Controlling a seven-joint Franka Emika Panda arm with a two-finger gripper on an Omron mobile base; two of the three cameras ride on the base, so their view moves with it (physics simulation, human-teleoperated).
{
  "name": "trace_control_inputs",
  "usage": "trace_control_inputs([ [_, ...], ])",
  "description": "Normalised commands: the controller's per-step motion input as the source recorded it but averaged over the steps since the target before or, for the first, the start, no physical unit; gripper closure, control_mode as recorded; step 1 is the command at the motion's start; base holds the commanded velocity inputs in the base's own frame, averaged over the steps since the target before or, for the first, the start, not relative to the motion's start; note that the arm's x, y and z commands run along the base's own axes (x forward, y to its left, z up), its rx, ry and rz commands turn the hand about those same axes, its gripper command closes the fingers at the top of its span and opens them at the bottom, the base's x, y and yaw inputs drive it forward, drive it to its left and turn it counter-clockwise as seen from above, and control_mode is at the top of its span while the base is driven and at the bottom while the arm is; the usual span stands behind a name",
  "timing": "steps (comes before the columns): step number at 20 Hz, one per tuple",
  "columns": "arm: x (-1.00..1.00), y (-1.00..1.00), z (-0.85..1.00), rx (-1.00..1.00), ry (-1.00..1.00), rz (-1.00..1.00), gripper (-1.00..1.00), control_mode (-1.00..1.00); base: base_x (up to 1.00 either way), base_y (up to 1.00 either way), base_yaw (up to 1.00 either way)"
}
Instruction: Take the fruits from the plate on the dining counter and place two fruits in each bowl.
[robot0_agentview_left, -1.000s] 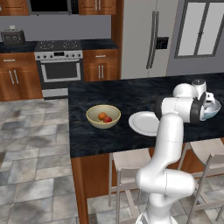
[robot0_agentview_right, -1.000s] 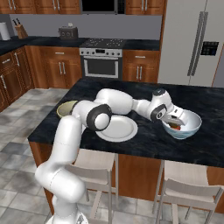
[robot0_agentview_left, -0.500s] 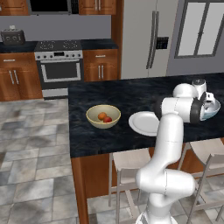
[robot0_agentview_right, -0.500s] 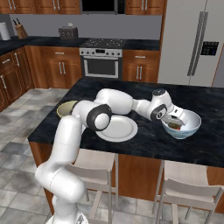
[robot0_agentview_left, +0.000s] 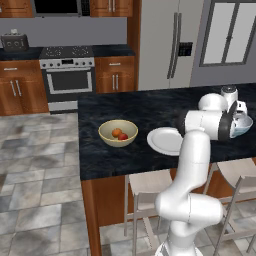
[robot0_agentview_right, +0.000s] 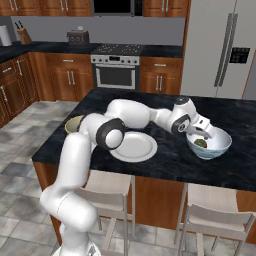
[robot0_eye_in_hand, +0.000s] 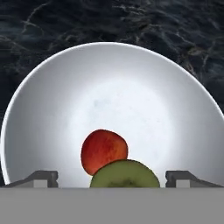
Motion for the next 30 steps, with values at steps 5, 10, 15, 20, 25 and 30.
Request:
trace_control_inputs([
  [5,-0.21,0.59,0.58,0.0,-0.1,-0.01,-1.0,-1.0,0.0,0.0,0.0],
  [10,-0.51,0.94,0.35,0.0,-0.01,0.0,-1.0,-1.0,0.0,0.0,0.0],
  [15,-0.44,1.0,0.51,0.0,0.0,0.0,-1.0,-1.0,0.0,0.0,0.0],
  [20,-0.49,1.0,0.29,0.0,0.0,0.02,-1.0,-1.0,0.0,0.0,0.0],
  [25,-0.57,1.0,0.57,0.06,0.0,0.16,-1.0,-1.0,0.0,0.0,0.0],
  [30,-0.81,0.99,0.39,0.04,0.0,0.32,-1.0,-1.0,0.0,0.0,0.0],
])
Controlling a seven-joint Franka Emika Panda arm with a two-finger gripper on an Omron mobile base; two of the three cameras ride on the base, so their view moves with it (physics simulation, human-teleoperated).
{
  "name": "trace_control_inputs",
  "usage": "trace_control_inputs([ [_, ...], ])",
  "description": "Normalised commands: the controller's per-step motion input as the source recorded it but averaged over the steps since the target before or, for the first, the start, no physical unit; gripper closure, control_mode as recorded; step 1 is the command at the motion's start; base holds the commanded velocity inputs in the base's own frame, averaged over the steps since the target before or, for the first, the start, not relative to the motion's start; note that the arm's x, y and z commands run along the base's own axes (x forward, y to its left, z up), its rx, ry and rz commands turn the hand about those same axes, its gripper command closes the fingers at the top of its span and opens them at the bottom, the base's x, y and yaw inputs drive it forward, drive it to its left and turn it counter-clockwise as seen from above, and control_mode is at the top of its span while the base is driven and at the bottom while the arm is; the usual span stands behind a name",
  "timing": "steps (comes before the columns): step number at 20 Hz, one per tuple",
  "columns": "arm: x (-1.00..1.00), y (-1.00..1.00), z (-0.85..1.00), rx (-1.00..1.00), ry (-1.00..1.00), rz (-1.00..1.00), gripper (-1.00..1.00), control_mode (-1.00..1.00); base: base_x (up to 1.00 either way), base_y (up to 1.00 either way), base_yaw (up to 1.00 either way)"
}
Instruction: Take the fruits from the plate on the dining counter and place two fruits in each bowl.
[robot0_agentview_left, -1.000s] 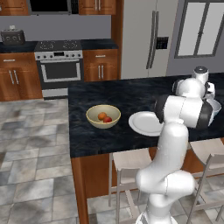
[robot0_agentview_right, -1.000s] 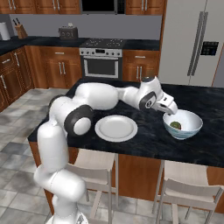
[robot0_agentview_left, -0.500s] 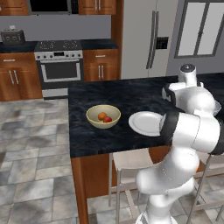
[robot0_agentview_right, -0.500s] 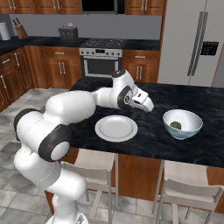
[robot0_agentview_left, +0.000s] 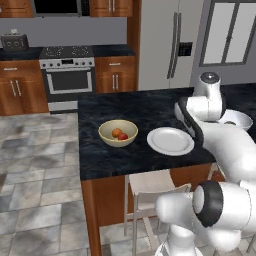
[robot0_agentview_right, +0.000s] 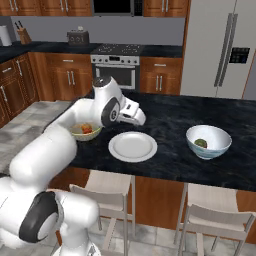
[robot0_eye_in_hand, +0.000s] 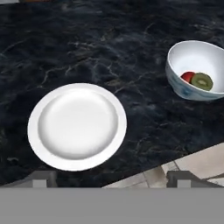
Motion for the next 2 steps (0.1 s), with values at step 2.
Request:
trace_control_inputs([
  [2,-0.9,0.98,0.33,0.0,0.0,0.47,-1.0,-1.0,0.0,0.0,0.0],
])
